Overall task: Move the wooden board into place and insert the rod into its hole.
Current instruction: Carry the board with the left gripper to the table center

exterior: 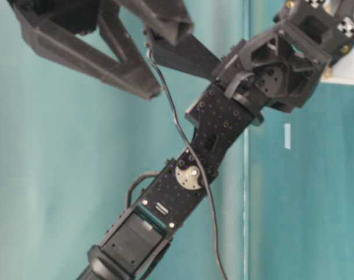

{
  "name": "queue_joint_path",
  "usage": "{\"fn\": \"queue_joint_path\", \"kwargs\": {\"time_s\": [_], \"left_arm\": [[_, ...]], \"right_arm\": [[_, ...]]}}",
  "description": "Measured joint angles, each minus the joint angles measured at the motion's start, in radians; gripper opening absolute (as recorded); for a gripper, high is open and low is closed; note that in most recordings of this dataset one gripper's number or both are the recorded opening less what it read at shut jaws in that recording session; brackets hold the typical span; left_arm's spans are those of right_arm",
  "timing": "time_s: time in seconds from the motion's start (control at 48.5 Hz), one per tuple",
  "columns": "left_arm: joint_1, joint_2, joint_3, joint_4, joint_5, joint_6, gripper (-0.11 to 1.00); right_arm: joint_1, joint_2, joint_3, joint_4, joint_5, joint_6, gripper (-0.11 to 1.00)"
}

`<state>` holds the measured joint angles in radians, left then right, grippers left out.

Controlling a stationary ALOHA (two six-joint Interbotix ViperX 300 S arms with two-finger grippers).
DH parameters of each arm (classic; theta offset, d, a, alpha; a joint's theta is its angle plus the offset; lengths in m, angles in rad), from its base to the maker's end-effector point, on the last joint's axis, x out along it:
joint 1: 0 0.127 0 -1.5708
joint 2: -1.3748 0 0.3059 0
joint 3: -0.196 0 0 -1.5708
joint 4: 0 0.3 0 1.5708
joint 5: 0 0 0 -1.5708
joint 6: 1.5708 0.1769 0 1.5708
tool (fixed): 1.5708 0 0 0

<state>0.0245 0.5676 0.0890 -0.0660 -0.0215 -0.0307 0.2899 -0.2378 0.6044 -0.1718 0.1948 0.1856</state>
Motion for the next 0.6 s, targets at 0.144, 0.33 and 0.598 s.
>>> {"fn": "queue_joint_path", "kwargs": {"time_s": [0.144, 0.33, 0.598], "left_arm": [[0.000, -0.002, 0.000, 0.000, 0.000, 0.000, 0.39], [0.000, -0.002, 0.008, 0.000, -0.002, 0.000, 0.39], [0.000, -0.051, 0.100, 0.000, 0.000, 0.000, 0.39]], "right_arm": [[0.000, 0.000, 0.005, -0.002, -0.002, 0.000, 0.86], [-0.002, 0.000, 0.006, 0.000, -0.002, 0.000, 0.86], [-0.002, 0.000, 0.006, 0.000, 0.006, 0.005, 0.86]]}}
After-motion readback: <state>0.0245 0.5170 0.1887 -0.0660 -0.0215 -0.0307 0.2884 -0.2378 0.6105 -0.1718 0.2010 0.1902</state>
